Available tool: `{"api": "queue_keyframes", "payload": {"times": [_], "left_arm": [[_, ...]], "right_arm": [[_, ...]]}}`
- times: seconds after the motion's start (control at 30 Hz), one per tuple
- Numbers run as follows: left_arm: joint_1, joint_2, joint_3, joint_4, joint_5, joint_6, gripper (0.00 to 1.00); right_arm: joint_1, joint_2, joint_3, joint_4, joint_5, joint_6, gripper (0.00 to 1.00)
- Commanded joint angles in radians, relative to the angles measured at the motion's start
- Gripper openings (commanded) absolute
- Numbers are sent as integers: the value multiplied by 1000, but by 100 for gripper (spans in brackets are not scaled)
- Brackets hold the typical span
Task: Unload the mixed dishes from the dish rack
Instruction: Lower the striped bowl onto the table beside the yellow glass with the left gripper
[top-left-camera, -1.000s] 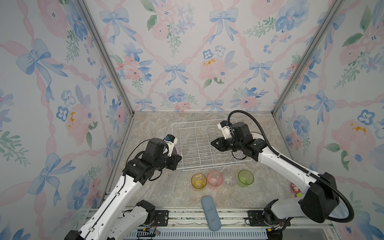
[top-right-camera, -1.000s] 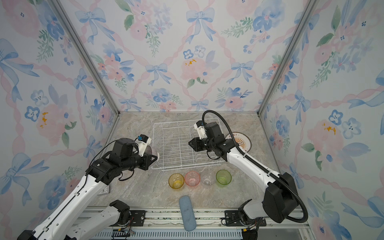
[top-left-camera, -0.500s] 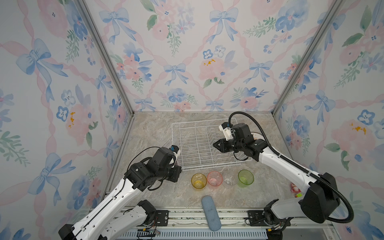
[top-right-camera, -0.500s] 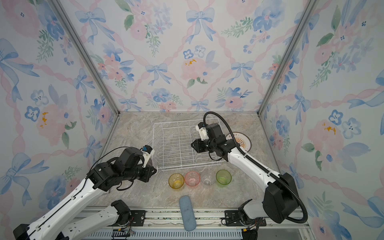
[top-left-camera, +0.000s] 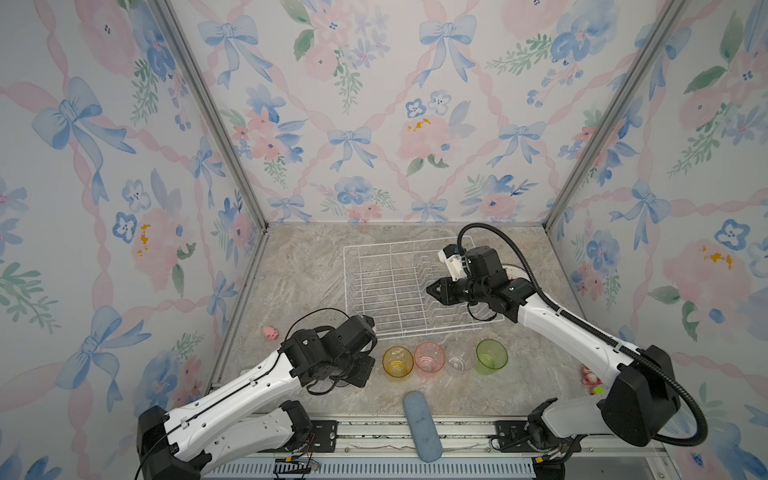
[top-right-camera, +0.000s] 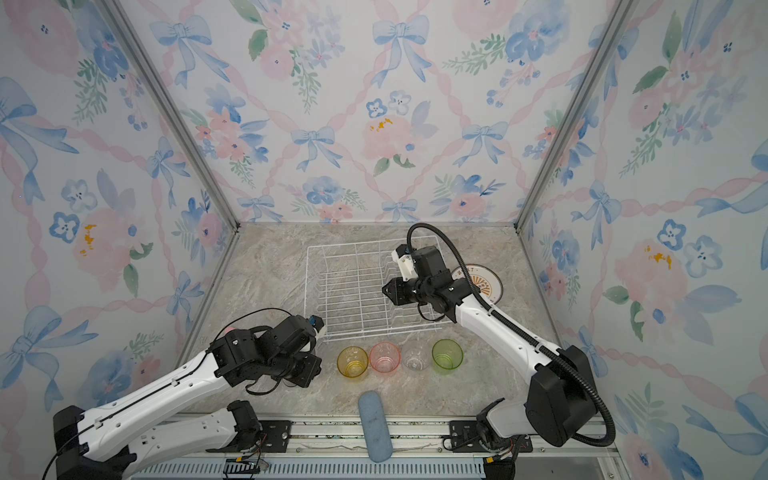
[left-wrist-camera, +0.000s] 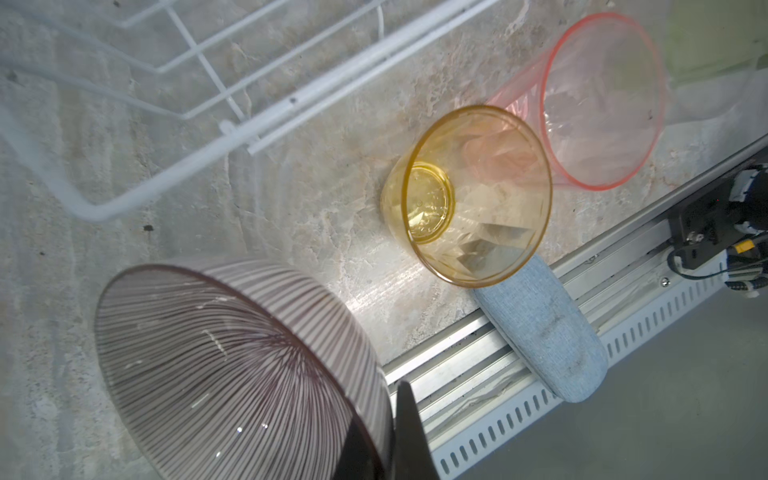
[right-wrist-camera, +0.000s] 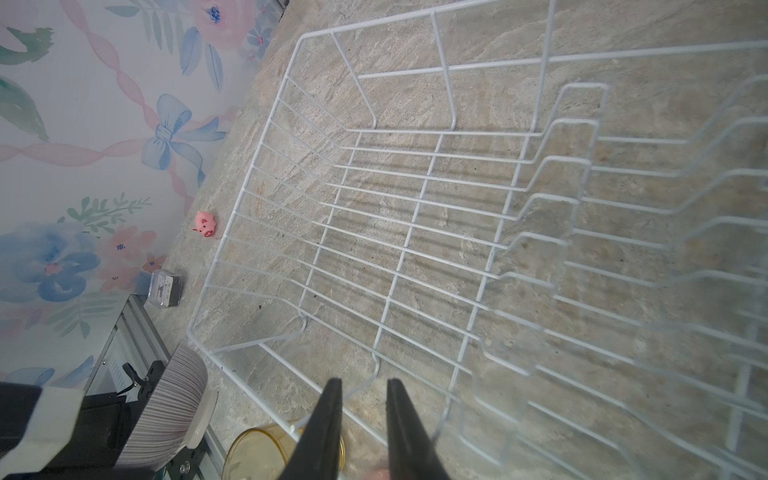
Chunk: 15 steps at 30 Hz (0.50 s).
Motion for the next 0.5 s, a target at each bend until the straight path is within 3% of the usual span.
{"api": "queue_keyframes", "payload": {"times": [0.0, 0.37, 0.47], "left_arm": [[-22, 10, -22, -4, -15, -61, 0], [-33, 117, -12, 10, -194, -76, 0], [-34, 136, -18, 42, -199, -66, 0]], "right_arm": [[-4, -10, -1, 5, -9, -2, 23], [-5, -2, 5, 2, -13, -6, 23], [-5, 4, 10, -2, -15, -9, 23]]}}
